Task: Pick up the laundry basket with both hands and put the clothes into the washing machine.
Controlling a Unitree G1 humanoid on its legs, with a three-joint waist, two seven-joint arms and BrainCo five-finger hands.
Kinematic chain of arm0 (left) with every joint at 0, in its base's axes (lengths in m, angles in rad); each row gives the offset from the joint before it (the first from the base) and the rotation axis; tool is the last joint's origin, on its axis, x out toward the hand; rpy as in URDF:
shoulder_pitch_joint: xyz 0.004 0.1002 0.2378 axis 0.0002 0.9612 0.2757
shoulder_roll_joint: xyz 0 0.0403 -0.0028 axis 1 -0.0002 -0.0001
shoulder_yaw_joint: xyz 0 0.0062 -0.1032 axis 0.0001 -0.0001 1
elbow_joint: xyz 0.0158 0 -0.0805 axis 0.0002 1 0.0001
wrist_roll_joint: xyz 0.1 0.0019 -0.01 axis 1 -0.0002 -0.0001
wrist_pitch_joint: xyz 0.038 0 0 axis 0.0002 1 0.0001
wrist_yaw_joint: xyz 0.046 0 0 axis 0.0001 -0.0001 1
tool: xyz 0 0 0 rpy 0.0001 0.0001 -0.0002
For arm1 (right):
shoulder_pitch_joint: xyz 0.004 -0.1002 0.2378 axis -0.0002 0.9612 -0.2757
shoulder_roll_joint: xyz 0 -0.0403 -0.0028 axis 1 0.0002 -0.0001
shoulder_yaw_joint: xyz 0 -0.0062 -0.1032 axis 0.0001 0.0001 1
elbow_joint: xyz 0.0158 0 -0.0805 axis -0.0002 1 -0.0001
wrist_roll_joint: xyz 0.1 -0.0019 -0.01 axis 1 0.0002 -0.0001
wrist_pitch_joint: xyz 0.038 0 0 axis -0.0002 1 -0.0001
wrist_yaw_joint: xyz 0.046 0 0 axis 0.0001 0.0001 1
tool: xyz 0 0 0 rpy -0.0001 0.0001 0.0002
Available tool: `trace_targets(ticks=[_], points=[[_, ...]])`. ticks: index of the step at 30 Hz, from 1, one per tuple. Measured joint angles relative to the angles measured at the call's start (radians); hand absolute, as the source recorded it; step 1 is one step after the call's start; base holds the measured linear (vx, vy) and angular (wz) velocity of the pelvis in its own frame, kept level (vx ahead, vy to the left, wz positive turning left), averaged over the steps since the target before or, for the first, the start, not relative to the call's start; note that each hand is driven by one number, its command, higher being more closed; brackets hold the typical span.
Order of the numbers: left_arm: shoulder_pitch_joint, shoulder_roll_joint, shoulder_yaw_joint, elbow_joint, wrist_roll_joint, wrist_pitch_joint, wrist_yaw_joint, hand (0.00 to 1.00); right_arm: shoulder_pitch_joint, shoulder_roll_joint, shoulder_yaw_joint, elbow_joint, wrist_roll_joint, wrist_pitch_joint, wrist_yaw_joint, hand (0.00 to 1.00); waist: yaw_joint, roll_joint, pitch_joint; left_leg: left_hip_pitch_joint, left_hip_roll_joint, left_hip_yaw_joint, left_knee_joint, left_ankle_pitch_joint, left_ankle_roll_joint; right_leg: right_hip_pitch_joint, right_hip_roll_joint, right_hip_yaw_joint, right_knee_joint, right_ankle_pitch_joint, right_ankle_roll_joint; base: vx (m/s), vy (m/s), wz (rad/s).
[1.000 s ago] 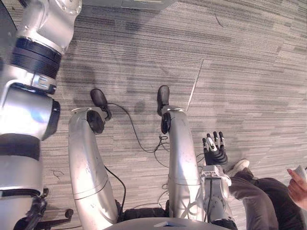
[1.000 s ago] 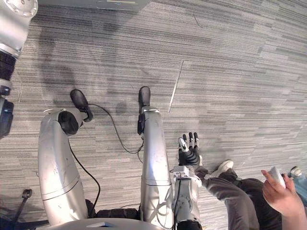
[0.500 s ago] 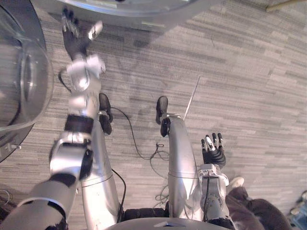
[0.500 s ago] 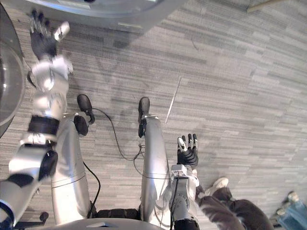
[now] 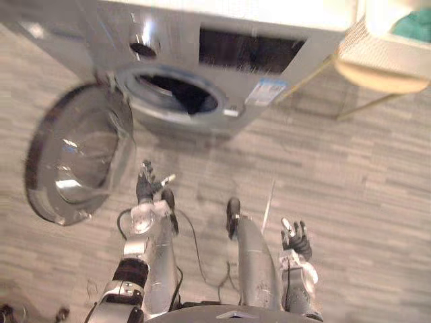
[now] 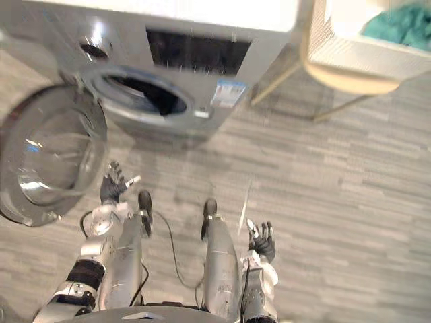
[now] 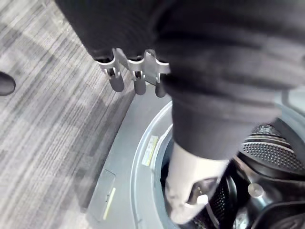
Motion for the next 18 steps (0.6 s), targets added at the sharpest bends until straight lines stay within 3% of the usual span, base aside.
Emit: trace_targets(ticks=[6, 10, 15, 18], points=[[0.073, -0.032, 0.129, 0.299, 0.151, 0.059, -0.045, 0.0, 0.005, -0.001, -0.05, 0.241, -0.044, 0.063, 0.006, 0.0, -0.014, 0.004, -0.164, 0.286, -0.007, 0.019, -0.226, 0.067, -0.023, 0.241, 0.002, -0.028, -0.128, 0.004, -0.006, 0.13, -0.06, 0.03], [0.126, -0.039, 0.216, 0.384, 0.167, 0.082, -0.062, 0.0, 0.003, -0.002, -0.099, 0.325, -0.096, 0.086, 0.009, 0.0, -0.014, 0.005, -0.203, 0.371, 0.005, 0.028, -0.238, 0.067, -0.025, 0.346, 0.013, -0.038, -0.174, 0.007, -0.011, 0.02, -0.011, 0.05], [0.164, -0.052, 0.273, 0.402, 0.19, 0.102, -0.09, 0.0, -0.009, -0.011, -0.125, 0.409, -0.109, 0.091, 0.013, 0.0, -0.005, 0.008, -0.212, 0.353, 0.038, 0.075, -0.076, 0.018, 0.008, 0.418, 0.022, -0.058, -0.187, 0.005, -0.015, -0.07, 0.028, 0.1], [0.164, -0.071, 0.275, 0.43, 0.243, 0.107, -0.098, 0.0, -0.006, -0.034, -0.121, 0.44, -0.114, 0.103, 0.029, 0.0, -0.008, 0.025, -0.245, 0.338, 0.027, 0.06, -0.006, -0.065, 0.003, 0.433, 0.025, -0.032, -0.211, 0.021, 0.008, -0.14, 0.147, -0.12]])
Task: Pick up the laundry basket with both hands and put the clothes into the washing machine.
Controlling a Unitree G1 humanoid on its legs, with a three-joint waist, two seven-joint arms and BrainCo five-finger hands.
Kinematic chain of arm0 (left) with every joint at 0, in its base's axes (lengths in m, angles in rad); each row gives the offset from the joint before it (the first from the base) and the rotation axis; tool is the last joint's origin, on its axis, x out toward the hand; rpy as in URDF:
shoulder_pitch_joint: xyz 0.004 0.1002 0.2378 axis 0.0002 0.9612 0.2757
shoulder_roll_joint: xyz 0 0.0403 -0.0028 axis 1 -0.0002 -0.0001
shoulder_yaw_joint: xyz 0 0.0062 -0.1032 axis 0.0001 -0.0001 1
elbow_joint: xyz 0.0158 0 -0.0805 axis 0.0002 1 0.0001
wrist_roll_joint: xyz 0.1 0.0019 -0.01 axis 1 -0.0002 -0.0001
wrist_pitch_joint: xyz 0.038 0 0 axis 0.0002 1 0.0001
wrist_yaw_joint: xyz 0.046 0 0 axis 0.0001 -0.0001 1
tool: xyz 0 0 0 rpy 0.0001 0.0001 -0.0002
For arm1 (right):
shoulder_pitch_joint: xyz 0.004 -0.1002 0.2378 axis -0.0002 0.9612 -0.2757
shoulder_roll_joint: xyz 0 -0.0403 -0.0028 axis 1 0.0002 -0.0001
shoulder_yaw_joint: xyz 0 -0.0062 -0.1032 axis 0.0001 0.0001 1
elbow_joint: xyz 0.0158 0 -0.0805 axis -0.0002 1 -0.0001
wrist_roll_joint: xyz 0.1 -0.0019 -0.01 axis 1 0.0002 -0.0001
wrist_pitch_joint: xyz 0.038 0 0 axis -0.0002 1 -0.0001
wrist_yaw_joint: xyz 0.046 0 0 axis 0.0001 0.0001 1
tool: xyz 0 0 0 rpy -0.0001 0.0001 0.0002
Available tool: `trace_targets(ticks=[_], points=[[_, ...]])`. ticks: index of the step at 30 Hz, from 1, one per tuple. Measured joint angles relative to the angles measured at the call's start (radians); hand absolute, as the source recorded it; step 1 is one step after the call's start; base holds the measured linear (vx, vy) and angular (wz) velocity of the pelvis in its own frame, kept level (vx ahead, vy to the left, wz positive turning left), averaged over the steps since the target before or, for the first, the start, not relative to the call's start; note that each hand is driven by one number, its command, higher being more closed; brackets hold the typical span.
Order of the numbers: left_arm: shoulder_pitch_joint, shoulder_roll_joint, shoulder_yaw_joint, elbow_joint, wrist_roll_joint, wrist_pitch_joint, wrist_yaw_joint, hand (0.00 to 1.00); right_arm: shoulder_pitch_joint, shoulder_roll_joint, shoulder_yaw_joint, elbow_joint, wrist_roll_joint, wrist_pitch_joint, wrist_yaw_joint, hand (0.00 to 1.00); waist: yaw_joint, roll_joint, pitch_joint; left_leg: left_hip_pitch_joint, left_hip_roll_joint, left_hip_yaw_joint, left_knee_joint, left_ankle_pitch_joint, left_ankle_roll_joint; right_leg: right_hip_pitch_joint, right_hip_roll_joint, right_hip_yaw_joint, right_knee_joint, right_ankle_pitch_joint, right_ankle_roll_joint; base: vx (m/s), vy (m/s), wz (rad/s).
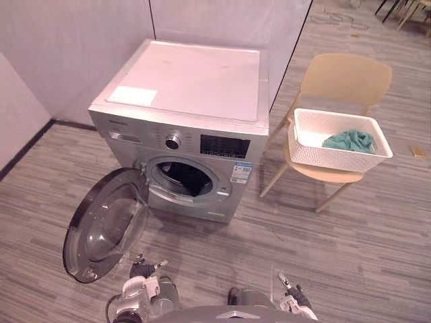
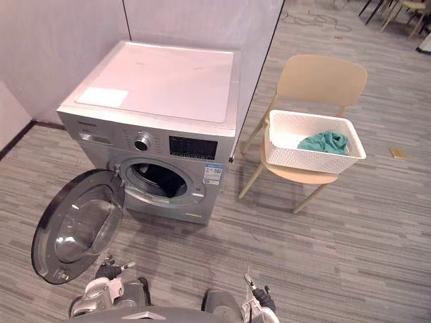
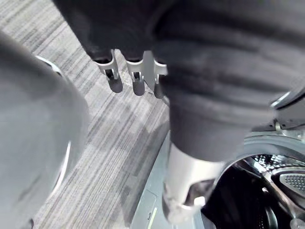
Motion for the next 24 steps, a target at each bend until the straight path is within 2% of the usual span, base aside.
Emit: trace_targets(ticks=[2, 3, 5, 9, 12, 13, 15, 16, 17, 18, 19, 20, 21, 22, 23, 24], points=[[0.007, 0.003, -0.004, 0.029, 0.016, 0.001, -0.001, 0.0, -0.004, -0.001, 0.002, 0.031, -0.004, 0.007, 0.013, 0.0, -0.001, -0.006, -0.037, 0.032, -0.046, 0.011, -0.081, 0.003, 0.013, -0.002, -0.003, 0.074, -0.058, 0.033, 0.013, -0.08, 0.21, -0.65], [0.019, 0.023, -0.026, 0.053, 0.024, -0.001, 0.001, 0.0, -0.026, -0.001, 0.011, 0.064, -0.005, 0.01, 0.019, 0.0, -0.004, -0.036, -0.077, 0.085, -0.107, 0.035, -0.236, 0.028, 0.026, 0.003, -0.014, 0.161, -0.151, 0.067, 0.01, -0.05, 0.193, -0.84], [0.017, 0.04, -0.09, 0.076, 0.024, 0.0, -0.001, 0.0, -0.031, 0.001, 0.01, 0.07, -0.029, 0.015, 0.019, 0.0, -0.023, -0.036, -0.103, 0.13, -0.152, 0.045, -0.385, 0.065, 0.024, 0.002, -0.025, 0.213, -0.25, 0.094, 0.0, -0.01, 0.163, -0.59], [-0.014, 0.06, -0.226, 0.082, 0.034, 0.001, -0.009, 0.0, -0.046, 0.001, 0.011, 0.102, -0.043, 0.029, 0.019, 0.0, -0.05, -0.05, -0.092, 0.142, -0.196, 0.044, -0.485, 0.084, 0.02, -0.027, -0.041, 0.259, -0.313, 0.125, -0.014, 0.01, 0.115, -0.27], [-0.049, 0.063, -0.287, 0.079, 0.037, -0.001, -0.018, 0.0, -0.061, 0.001, 0.013, 0.101, -0.075, 0.029, 0.019, 0.0, -0.056, -0.062, -0.045, 0.163, -0.219, 0.074, -0.478, 0.083, 0.022, -0.078, -0.056, 0.262, -0.218, 0.114, -0.033, 0.04, 0.065, -0.51], [-0.053, 0.063, -0.286, 0.079, 0.037, 0.0, -0.019, 0.0, -0.064, 0.002, 0.015, 0.097, -0.08, 0.029, 0.019, 0.0, -0.056, -0.064, -0.033, 0.171, -0.219, 0.081, -0.476, 0.082, 0.024, -0.089, -0.058, 0.26, -0.191, 0.109, -0.039, 0.02, 0.007, -0.69], [-0.057, 0.064, -0.283, 0.08, 0.037, 0.0, -0.021, 0.0, -0.07, 0.005, 0.03, 0.089, -0.081, 0.029, 0.019, 0.0, -0.071, -0.076, -0.007, 0.196, -0.217, 0.112, -0.462, 0.081, 0.026, -0.128, -0.062, 0.255, -0.077, 0.124, -0.077, 0.02, -0.054, -0.66], [-0.055, 0.068, -0.271, 0.082, 0.038, 0.002, -0.021, 0.0, -0.08, 0.003, 0.041, 0.081, -0.082, 0.029, 0.019, 0.0, -0.071, -0.066, 0.01, 0.204, -0.187, 0.157, -0.421, 0.095, 0.045, -0.185, -0.04, 0.247, 0.058, 0.14, -0.055, 0.03, -0.107, -0.76], [-0.05, 0.07, -0.25, 0.082, 0.041, 0.004, -0.021, 0.0, -0.077, 0.003, 0.044, 0.076, -0.081, 0.029, 0.019, 0.0, -0.071, -0.071, 0.015, 0.217, -0.162, 0.188, -0.389, 0.096, 0.047, -0.216, -0.017, 0.245, 0.144, 0.147, -0.047, 0.08, -0.146, -0.92], [-0.042, 0.078, -0.221, 0.086, 0.044, 0.007, -0.022, 0.0, -0.059, 0.004, 0.06, 0.07, -0.081, 0.029, 0.019, 0.0, -0.08, -0.083, 0.022, 0.254, -0.159, 0.207, -0.375, 0.084, 0.037, -0.207, -0.003, 0.23, 0.169, 0.141, -0.021, 0.16, -0.091, -1.14], [-0.042, 0.069, -0.188, 0.096, 0.052, 0.01, -0.025, 0.0, -0.056, 0.007, 0.078, 0.06, -0.081, 0.028, 0.02, 0.0, -0.073, -0.083, 0.018, 0.266, -0.153, 0.207, -0.376, 0.073, 0.028, -0.188, 0.014, 0.229, 0.108, 0.131, -0.015, 0.18, -0.081, -1.15], [-0.044, 0.067, -0.172, 0.098, 0.054, 0.01, -0.025, 0.0, -0.063, 0.004, 0.079, 0.056, -0.081, 0.025, 0.02, 0.0, -0.07, -0.076, 0.013, 0.262, -0.145, 0.223, -0.374, 0.073, 0.029, -0.185, 0.023, 0.23, 0.068, 0.126, -0.017, 0.2, -0.082, -1.39], [-0.057, 0.062, -0.156, 0.103, 0.056, 0.012, -0.025, 0.0, -0.105, 0.0, 0.064, 0.058, -0.081, 0.025, 0.02, 0.0, -0.075, -0.064, 0.025, 0.261, -0.122, 0.271, -0.377, 0.073, 0.033, -0.203, 0.02, 0.211, 0.048, 0.089, -0.035, 0.13, -0.106, -0.98], [-0.066, 0.061, -0.153, 0.103, 0.059, 0.015, -0.024, 0.0, -0.113, -0.001, 0.041, 0.057, -0.08, 0.025, 0.02, 0.0, -0.086, -0.057, 0.035, 0.262, -0.107, 0.284, -0.378, 0.071, 0.029, -0.223, 0.016, 0.187, 0.07, 0.08, -0.063, 0.14, -0.144, -0.97], [-0.075, 0.058, -0.155, 0.103, 0.059, 0.016, -0.025, 0.0, -0.127, 0.001, -0.013, 0.061, -0.08, 0.028, 0.019, 0.0, -0.086, -0.04, 0.049, 0.286, -0.079, 0.312, -0.38, 0.054, -0.008, -0.244, -0.003, 0.154, 0.085, 0.076, -0.07, 0.16, -0.152, -0.82], [-0.068, 0.06, -0.158, 0.113, 0.057, 0.015, -0.025, 0.0, -0.121, -0.001, -0.041, 0.073, -0.081, 0.03, 0.018, 0.0, -0.08, -0.025, 0.056, 0.327, -0.054, 0.329, -0.383, 0.035, -0.038, -0.244, -0.026, 0.133, 0.054, 0.084, -0.062, 0.23, -0.183, -0.83]])
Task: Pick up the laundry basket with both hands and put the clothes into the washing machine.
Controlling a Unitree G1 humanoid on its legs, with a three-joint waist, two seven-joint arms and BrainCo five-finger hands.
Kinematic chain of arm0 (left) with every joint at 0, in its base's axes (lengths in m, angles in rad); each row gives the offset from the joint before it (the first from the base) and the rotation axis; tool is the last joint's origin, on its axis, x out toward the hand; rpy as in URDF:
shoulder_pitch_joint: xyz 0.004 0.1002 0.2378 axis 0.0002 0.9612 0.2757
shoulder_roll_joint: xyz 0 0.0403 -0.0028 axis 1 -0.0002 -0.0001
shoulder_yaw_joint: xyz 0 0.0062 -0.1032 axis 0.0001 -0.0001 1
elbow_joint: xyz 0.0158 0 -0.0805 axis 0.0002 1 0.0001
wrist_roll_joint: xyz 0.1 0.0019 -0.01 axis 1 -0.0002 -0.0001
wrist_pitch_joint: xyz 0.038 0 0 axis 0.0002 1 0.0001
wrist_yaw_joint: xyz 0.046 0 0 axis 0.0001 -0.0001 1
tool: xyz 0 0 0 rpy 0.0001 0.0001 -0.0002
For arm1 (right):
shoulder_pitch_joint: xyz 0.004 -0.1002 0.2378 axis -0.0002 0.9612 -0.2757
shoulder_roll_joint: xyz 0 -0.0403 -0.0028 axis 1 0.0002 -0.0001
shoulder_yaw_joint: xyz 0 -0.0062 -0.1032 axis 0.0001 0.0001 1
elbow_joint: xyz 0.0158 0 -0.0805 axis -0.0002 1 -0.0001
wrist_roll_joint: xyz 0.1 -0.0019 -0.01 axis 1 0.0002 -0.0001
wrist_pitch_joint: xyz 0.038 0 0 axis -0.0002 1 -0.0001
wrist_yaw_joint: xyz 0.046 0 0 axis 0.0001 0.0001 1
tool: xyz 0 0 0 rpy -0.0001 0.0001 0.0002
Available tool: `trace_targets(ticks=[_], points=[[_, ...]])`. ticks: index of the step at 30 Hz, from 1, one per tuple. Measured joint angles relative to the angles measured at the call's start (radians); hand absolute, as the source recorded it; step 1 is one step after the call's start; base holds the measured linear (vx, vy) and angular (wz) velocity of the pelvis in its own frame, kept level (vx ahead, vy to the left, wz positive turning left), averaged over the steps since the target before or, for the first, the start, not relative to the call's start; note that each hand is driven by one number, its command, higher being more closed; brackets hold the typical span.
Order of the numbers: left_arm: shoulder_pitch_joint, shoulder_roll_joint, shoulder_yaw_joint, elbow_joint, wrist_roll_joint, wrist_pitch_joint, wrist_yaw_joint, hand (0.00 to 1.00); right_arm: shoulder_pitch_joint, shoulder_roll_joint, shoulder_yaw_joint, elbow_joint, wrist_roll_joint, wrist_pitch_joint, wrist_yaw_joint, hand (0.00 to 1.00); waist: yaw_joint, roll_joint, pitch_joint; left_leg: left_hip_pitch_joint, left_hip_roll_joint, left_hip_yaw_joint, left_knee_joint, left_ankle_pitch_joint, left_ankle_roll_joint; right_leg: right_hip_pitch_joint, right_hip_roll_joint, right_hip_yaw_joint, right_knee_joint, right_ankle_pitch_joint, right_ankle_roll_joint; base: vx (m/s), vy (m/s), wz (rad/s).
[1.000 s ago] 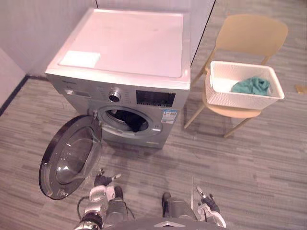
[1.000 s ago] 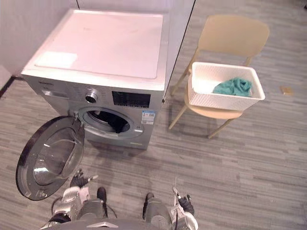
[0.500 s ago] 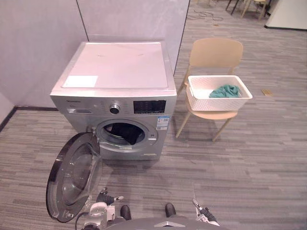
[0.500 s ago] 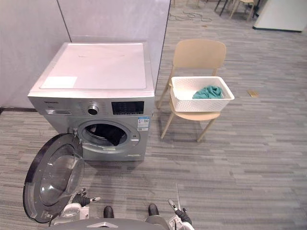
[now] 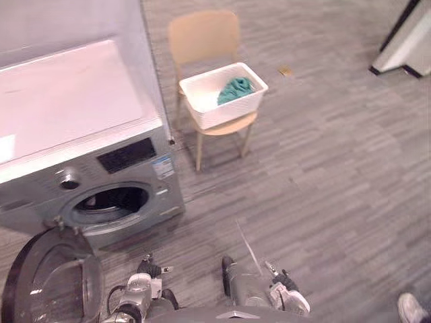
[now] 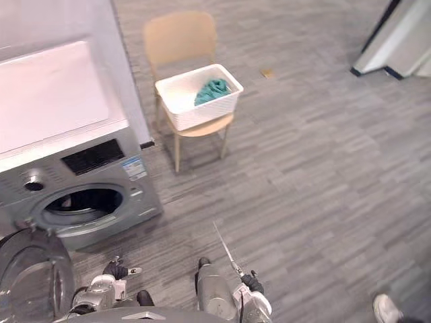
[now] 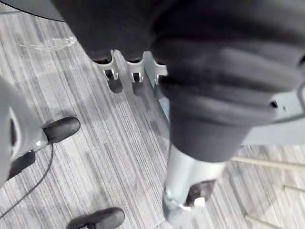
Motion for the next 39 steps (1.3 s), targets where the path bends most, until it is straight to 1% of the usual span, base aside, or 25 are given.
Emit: trace_targets(ticks=[1, 2, 3, 5, 7, 8, 9, 10, 11, 12, 15, 18, 20, 21, 22, 24, 25, 28, 29, 30, 33, 35, 37, 38, 39], points=[[0.009, 0.011, -0.002, 0.008, -0.006, -0.002, 0.0, 0.0, 0.01, -0.002, 0.003, 0.006, -0.001, 0.0, 0.0, 0.0, 0.0, -0.005, -0.004, 0.022, 0.002, 0.0, -0.003, -0.01, -0.019, 0.012, -0.015, -0.015, -0.048, 0.015, 0.003, 0.29, -0.235, -0.82], [0.033, 0.024, 0.001, 0.012, -0.018, -0.002, 0.0, 0.0, 0.038, -0.008, 0.011, 0.03, -0.003, 0.002, 0.001, 0.0, -0.002, -0.012, -0.01, 0.062, 0.013, -0.007, -0.008, -0.031, -0.055, 0.037, -0.029, -0.05, -0.069, 0.093, 0.079, 0.36, -0.291, -0.57], [0.049, 0.016, 0.006, 0.019, -0.027, -0.002, -0.001, 0.0, 0.059, -0.026, -0.003, 0.037, -0.004, 0.006, 0.002, 0.0, -0.009, 0.026, -0.036, 0.062, 0.07, -0.043, -0.007, -0.048, -0.08, 0.031, 0.034, -0.066, -0.046, 0.041, 0.056, 0.34, -0.267, -0.41], [0.051, 0.009, 0.017, 0.015, -0.036, -0.01, -0.004, 0.0, 0.083, -0.046, -0.046, 0.066, -0.028, 0.018, 0.004, 0.0, -0.015, 0.068, -0.071, 0.058, 0.134, -0.08, 0.022, -0.039, -0.091, 0.013, 0.092, -0.103, 0.001, -0.019, 0.021, 0.41, -0.236, -0.08], [0.043, 0.013, 0.038, 0.006, -0.04, -0.016, -0.004, 0.0, 0.094, -0.054, -0.089, 0.084, -0.039, 0.022, 0.004, 0.0, -0.024, 0.051, -0.075, 0.039, 0.153, -0.144, 0.093, -0.013, -0.067, 0.013, 0.097, -0.117, 0.059, -0.062, -0.005, 0.38, -0.271, 0.09], [0.036, 0.006, 0.05, 0.006, -0.06, -0.017, -0.005, 0.0, 0.104, -0.054, -0.12, 0.098, -0.04, 0.021, 0.006, 0.0, -0.035, 0.043, -0.074, -0.002, 0.174, -0.198, 0.209, 0.009, -0.032, 0.048, 0.096, -0.131, 0.061, -0.087, -0.023, 0.37, -0.292, 0.18], [0.034, -0.005, 0.073, -0.005, -0.076, -0.017, -0.009, 0.0, 0.108, -0.054, -0.148, 0.103, -0.04, 0.023, 0.007, 0.0, -0.038, 0.033, -0.073, -0.06, 0.192, -0.234, 0.366, 0.051, 0.034, 0.088, 0.102, -0.129, 0.044, -0.097, -0.036, 0.48, -0.362, 0.0], [0.044, -0.017, 0.094, -0.026, -0.077, -0.017, -0.016, 0.0, 0.109, -0.054, -0.153, 0.099, -0.04, 0.022, 0.015, 0.0, -0.029, 0.026, -0.068, -0.134, 0.213, -0.249, 0.554, 0.119, 0.135, 0.135, 0.104, -0.109, 0.025, -0.103, -0.047, 0.33, -0.242, -0.31], [0.049, -0.023, 0.095, -0.033, -0.077, -0.018, -0.017, 0.0, 0.109, -0.054, -0.152, 0.099, -0.04, 0.021, 0.021, 0.0, -0.021, 0.025, -0.065, -0.166, 0.215, -0.259, 0.641, 0.111, 0.142, 0.154, 0.106, -0.092, 0.016, -0.108, -0.055, 0.26, -0.176, -0.63], [0.061, -0.03, 0.095, -0.034, -0.078, -0.021, -0.019, 0.0, 0.107, -0.062, -0.142, 0.092, -0.039, 0.021, 0.027, 0.0, -0.006, 0.016, -0.057, -0.214, 0.205, -0.275, 0.781, 0.063, 0.125, 0.194, 0.106, -0.064, 0.005, -0.115, -0.066, 0.18, -0.077, -0.59], [0.084, -0.04, 0.11, -0.067, -0.078, -0.029, -0.02, 0.0, 0.1, -0.064, -0.097, 0.056, -0.039, 0.02, 0.03, 0.0, 0.009, 0.023, -0.054, -0.308, 0.12, -0.301, 0.839, -0.027, 0.102, 0.284, 0.094, -0.032, -0.037, -0.128, -0.073, 0.22, -0.035, -0.42], [0.088, -0.043, 0.131, -0.082, -0.078, -0.047, -0.022, 0.0, 0.076, -0.045, -0.041, 0.019, -0.04, 0.021, 0.029, 0.0, 0.035, 0.031, -0.049, -0.371, 0.023, -0.258, 0.647, -0.079, 0.097, 0.344, 0.085, -0.023, -0.066, -0.15, -0.062, 0.15, 0.096, -0.13], [0.1, -0.048, 0.142, -0.091, -0.078, -0.047, -0.025, 0.0, 0.055, -0.035, -0.017, -0.026, -0.04, 0.018, 0.03, 0.0, 0.037, 0.036, -0.052, -0.363, -0.046, -0.21, 0.408, -0.054, 0.088, 0.354, 0.073, -0.019, -0.06, -0.175, -0.048, 0.17, 0.157, -0.02], [0.109, -0.053, 0.147, -0.091, -0.078, -0.047, -0.035, 0.0, 0.047, -0.037, 0.011, -0.053, -0.041, 0.016, 0.031, 0.0, 0.04, 0.055, -0.057, -0.358, -0.07, -0.168, 0.271, 0.004, 0.102, 0.355, 0.077, -0.02, -0.055, -0.199, -0.044, 0.17, 0.157, -0.07], [0.109, -0.053, 0.154, -0.091, -0.078, -0.048, -0.041, 0.0, 0.04, -0.036, 0.015, -0.06, -0.041, 0.014, 0.033, 0.0, 0.05, 0.056, -0.057, -0.348, -0.077, -0.168, 0.253, 0.059, 0.126, 0.355, 0.076, -0.011, -0.049, -0.21, -0.035, 0.25, 0.197, -0.02], [0.103, -0.052, 0.183, -0.075, -0.078, -0.046, -0.045, 0.0, 0.027, -0.029, 0.042, -0.056, -0.041, 0.011, 0.037, 0.0, 0.055, 0.029, -0.062, -0.317, -0.138, -0.158, 0.237, 0.043, 0.201, 0.402, 0.022, -0.013, -0.065, -0.243, -0.01, 0.28, 0.181, 0.18], [0.103, -0.05, 0.191, -0.073, -0.078, -0.046, -0.046, 0.0, 0.032, -0.027, 0.045, -0.054, -0.042, 0.011, 0.037, 0.0, 0.057, 0.025, -0.062, -0.307, -0.151, -0.154, 0.244, 0.028, 0.208, 0.415, 0.008, -0.013, -0.055, -0.249, -0.001, 0.3, 0.171, 0.17], [0.117, -0.032, 0.226, -0.047, -0.113, 0.015, -0.057, 0.0, 0.068, -0.009, 0.074, -0.062, -0.045, 0.01, 0.042, 0.0, 0.067, 0.009, -0.077, -0.235, -0.221, -0.16, 0.214, -0.024, 0.212, 0.357, -0.04, 0.017, 0.199, -0.247, 0.027, 0.29, 0.195, 0.22], [0.105, -0.008, 0.223, -0.031, -0.151, 0.064, -0.087, 0.0, 0.089, 0.003, 0.073, -0.103, -0.065, 0.011, 0.046, 0.0, 0.056, -0.009, -0.078, -0.21, -0.255, -0.191, 0.182, -0.022, 0.208, 0.273, -0.057, 0.025, 0.404, -0.202, 0.085, 0.28, 0.124, 0.98], [0.09, 0.007, 0.201, -0.037, -0.167, 0.084, -0.107, 0.0, 0.106, 0.005, 0.073, -0.125, -0.084, 0.015, 0.061, 0.0, 0.058, -0.023, -0.07, -0.181, -0.272, -0.21, 0.158, -0.02, 0.205, 0.194, -0.057, 0.046, 0.589, -0.137, 0.105, 0.29, 0.075, 1.02], [0.09, 0.032, 0.137, -0.04, -0.197, 0.093, -0.072, 0.0, 0.149, 0.008, 0.033, -0.12, -0.111, 0.022, 0.071, 0.0, 0.045, -0.044, -0.055, -0.096, -0.28, -0.299, 0.114, -0.005, 0.181, 0.076, -0.059, 0.062, 0.845, -0.095, 0.116, 0.24, -0.122, 1.01], [0.093, 0.045, 0.077, -0.041, -0.192, 0.092, -0.038, 0.0, 0.182, 0.005, -0.002, -0.105, -0.114, 0.024, 0.07, 0.0, 0.038, -0.043, -0.054, -0.071, -0.269, -0.365, 0.103, -0.001, 0.175, 0.019, -0.066, 0.086, 0.8, -0.111, 0.112, 0.13, -0.207, 0.98], [0.096, 0.052, 0.031, -0.041, -0.179, 0.083, -0.034, 0.0, 0.21, 0.006, -0.031, -0.091, -0.117, 0.036, 0.069, 0.0, 0.029, -0.035, -0.054, -0.071, -0.249, -0.419, 0.104, -0.002, 0.16, -0.003, -0.08, 0.129, 0.621, -0.131, 0.101, 0.09, -0.273, 0.9], [0.098, 0.05, 0.024, -0.041, -0.176, 0.08, -0.031, 0.0, 0.228, 0.007, -0.032, -0.087, -0.117, 0.042, 0.068, 0.0, 0.027, -0.027, -0.058, -0.069, -0.233, -0.433, 0.103, -0.004, 0.157, 0.014, -0.085, 0.163, 0.481, -0.133, 0.099, 0.1, -0.354, 0.99], [0.116, 0.049, 0.021, -0.046, -0.174, 0.053, -0.032, 0.0, 0.239, 0.012, -0.03, -0.058, -0.117, 0.043, 0.068, 0.0, 0.016, -0.027, -0.073, -0.068, -0.209, -0.469, 0.1, -0.01, 0.146, 0.078, -0.09, 0.253, 0.218, -0.122, 0.09, 0.12, -0.394, 1.06]])
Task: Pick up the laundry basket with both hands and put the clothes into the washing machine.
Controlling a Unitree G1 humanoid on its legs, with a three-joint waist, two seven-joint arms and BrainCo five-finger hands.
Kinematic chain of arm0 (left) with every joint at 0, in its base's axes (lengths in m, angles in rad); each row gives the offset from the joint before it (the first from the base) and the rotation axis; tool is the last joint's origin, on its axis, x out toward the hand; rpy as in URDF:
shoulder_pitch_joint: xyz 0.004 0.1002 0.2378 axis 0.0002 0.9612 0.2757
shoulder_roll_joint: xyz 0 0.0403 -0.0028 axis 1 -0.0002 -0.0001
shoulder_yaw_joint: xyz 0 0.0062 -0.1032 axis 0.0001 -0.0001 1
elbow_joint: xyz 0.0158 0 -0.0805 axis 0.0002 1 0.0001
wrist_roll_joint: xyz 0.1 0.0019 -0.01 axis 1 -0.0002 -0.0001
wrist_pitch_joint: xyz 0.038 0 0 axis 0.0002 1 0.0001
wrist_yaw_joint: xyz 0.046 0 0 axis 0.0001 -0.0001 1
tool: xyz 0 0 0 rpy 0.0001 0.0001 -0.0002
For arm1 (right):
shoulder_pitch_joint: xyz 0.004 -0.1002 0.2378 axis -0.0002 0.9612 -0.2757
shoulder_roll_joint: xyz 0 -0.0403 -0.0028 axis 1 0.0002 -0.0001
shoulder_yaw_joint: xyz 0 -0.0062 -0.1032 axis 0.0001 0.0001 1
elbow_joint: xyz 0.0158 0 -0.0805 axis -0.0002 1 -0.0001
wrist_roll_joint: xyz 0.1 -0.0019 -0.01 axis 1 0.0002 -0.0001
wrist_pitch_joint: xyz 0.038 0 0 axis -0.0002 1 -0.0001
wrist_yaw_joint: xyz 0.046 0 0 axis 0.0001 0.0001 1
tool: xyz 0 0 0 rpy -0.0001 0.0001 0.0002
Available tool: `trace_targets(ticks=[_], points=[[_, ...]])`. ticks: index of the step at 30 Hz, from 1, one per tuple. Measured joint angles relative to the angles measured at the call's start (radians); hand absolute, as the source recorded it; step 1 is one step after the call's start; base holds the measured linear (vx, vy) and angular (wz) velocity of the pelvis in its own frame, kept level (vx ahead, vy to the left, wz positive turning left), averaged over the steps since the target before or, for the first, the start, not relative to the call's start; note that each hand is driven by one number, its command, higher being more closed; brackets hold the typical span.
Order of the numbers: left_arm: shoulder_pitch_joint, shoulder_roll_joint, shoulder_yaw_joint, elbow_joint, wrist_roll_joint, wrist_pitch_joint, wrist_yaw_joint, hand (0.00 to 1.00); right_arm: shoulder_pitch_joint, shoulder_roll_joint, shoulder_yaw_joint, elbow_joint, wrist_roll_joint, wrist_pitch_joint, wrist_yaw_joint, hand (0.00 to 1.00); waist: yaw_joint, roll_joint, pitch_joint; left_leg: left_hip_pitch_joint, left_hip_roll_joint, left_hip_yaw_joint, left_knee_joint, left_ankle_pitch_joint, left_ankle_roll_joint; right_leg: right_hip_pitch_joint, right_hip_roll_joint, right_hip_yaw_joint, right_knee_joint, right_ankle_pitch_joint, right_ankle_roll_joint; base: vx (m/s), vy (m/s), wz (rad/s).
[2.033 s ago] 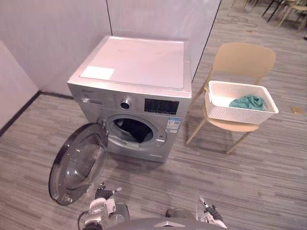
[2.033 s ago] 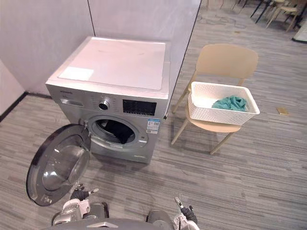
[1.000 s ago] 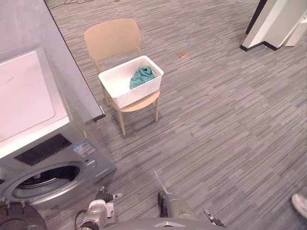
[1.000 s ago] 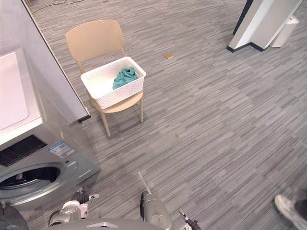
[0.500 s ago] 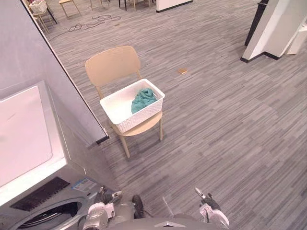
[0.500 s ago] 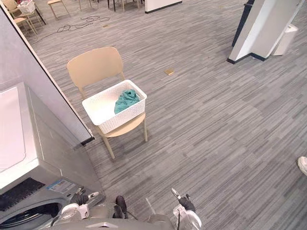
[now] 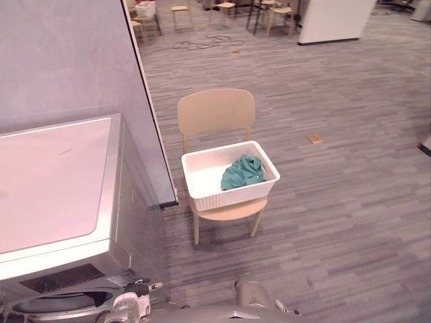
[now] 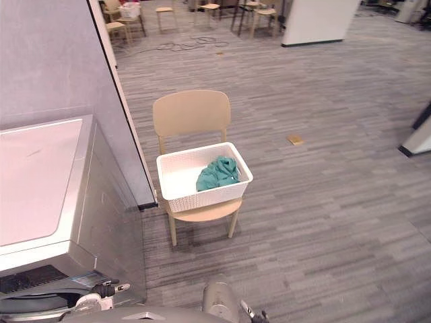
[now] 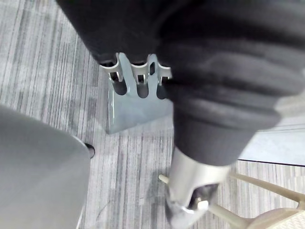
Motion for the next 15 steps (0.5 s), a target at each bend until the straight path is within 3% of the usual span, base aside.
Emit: trace_targets(ticks=[1, 2, 3, 6, 7, 9, 11, 13, 15], points=[[0.009, 0.001, 0.0, -0.008, 0.001, -0.008, 0.001, 0.0, 0.003, 0.005, -0.001, 0.011, 0.0, 0.001, 0.0, 0.0, -0.007, -0.01, -0.011, 0.0, 0.002, -0.02, -0.003, 0.0, -0.007, 0.03, -0.007, 0.036, -0.081, 0.005, 0.0, 0.15, -0.496, 1.29], [0.021, 0.014, -0.001, -0.02, 0.005, -0.028, 0.001, 0.0, 0.019, 0.026, 0.001, 0.017, 0.008, 0.002, 0.0, 0.0, -0.011, -0.053, -0.038, -0.001, 0.0, -0.059, -0.01, 0.004, -0.05, 0.085, -0.034, 0.081, -0.199, 0.005, -0.013, 0.16, -0.567, 1.18], [0.021, 0.009, -0.003, -0.028, 0.022, -0.056, -0.007, 0.0, 0.019, 0.035, 0.001, 0.04, 0.013, 0.004, -0.001, 0.0, -0.007, -0.062, -0.041, 0.005, 0.017, -0.091, -0.013, 0.01, -0.083, 0.092, -0.033, 0.042, -0.184, 0.041, 0.091, 0.16, -0.572, 1.16], [0.016, -0.07, 0.008, -0.037, 0.056, -0.081, -0.017, 0.0, 0.007, -0.004, 0.006, 0.043, 0.021, 0.017, 0.0, 0.0, -0.012, 0.007, -0.059, 0.034, 0.128, -0.064, 0.0, 0.024, -0.104, 0.13, 0.001, -0.105, -0.155, 0.005, 0.069, 0.15, -0.416, 0.9], [0.013, -0.084, 0.013, -0.036, 0.061, -0.083, -0.018, 0.0, 0.001, -0.008, 0.006, 0.043, 0.021, 0.018, 0.0, 0.0, -0.01, 0.011, -0.058, 0.047, 0.15, -0.048, -0.01, 0.024, -0.107, 0.134, 0.014, -0.121, -0.145, -0.003, 0.059, 0.11, -0.311, 0.75], [0.009, -0.1, 0.024, -0.023, 0.062, -0.086, -0.026, 0.0, -0.039, -0.014, -0.019, 0.056, 0.017, 0.018, 0.002, 0.0, -0.008, 0.01, -0.059, 0.057, 0.206, -0.05, -0.059, 0.052, -0.167, 0.133, 0.058, -0.172, -0.111, -0.029, 0.031, 0.05, -0.254, 0.48], [-0.003, -0.091, 0.036, -0.002, 0.062, -0.085, -0.027, 0.0, -0.072, -0.036, -0.027, 0.087, 0.014, 0.018, 0.001, 0.0, -0.006, 0.015, -0.059, 0.027, 0.238, -0.068, -0.04, 0.04, -0.172, 0.137, 0.092, -0.201, -0.111, -0.034, 0.018, 0.03, -0.199, 0.28], [-0.012, -0.074, 0.039, 0.021, 0.06, -0.086, -0.027, 0.0, -0.083, -0.046, -0.029, 0.089, 0.006, 0.017, 0.001, 0.0, -0.009, 0.015, -0.056, -0.007, 0.252, -0.083, 0.035, 0.034, -0.136, 0.162, 0.1, -0.237, -0.114, -0.042, -0.003, 0.08, -0.125, 0.44], [-0.019, -0.046, 0.035, 0.028, 0.059, -0.087, -0.027, 0.0, -0.068, -0.054, -0.049, 0.084, 0.007, 0.016, -0.001, 0.0, -0.012, 0.001, -0.041, -0.08, 0.26, -0.01, 0.198, 0.069, -0.06, 0.222, 0.084, -0.289, -0.147, -0.041, -0.016, 0.05, -0.093, 0.69]])
